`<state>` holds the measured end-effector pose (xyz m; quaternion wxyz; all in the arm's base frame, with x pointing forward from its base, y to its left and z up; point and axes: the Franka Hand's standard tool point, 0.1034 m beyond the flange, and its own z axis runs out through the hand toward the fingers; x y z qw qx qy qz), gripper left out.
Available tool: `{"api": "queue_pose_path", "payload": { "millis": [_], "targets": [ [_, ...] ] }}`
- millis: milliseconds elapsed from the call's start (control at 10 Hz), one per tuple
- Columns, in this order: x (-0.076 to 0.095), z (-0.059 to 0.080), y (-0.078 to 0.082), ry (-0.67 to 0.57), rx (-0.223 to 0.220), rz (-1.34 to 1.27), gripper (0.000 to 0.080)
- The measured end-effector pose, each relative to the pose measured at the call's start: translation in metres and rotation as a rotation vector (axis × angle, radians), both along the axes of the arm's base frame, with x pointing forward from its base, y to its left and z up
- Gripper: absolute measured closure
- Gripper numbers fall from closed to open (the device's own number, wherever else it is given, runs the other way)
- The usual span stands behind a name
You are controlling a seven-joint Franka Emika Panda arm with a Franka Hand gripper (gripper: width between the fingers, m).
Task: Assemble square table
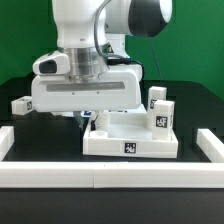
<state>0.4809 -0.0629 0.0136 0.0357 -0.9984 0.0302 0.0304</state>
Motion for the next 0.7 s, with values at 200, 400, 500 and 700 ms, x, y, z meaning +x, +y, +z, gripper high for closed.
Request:
{"api": "queue_pose_path", "payload": {
  "millis": [200, 400, 500, 700],
  "targets": [
    [0.01, 0.001, -0.007, -0.012, 0.0, 0.214, 0.0739],
    [0.023, 0.001, 0.002, -0.059, -0.031, 0.383, 0.0739],
    [0.02, 0.0, 0.0, -0.054, -0.029, 0.426, 0.0739],
    [0.022, 0.0, -0.002, -0.05, -0.04, 0.556, 0.0739]
  ]
}}
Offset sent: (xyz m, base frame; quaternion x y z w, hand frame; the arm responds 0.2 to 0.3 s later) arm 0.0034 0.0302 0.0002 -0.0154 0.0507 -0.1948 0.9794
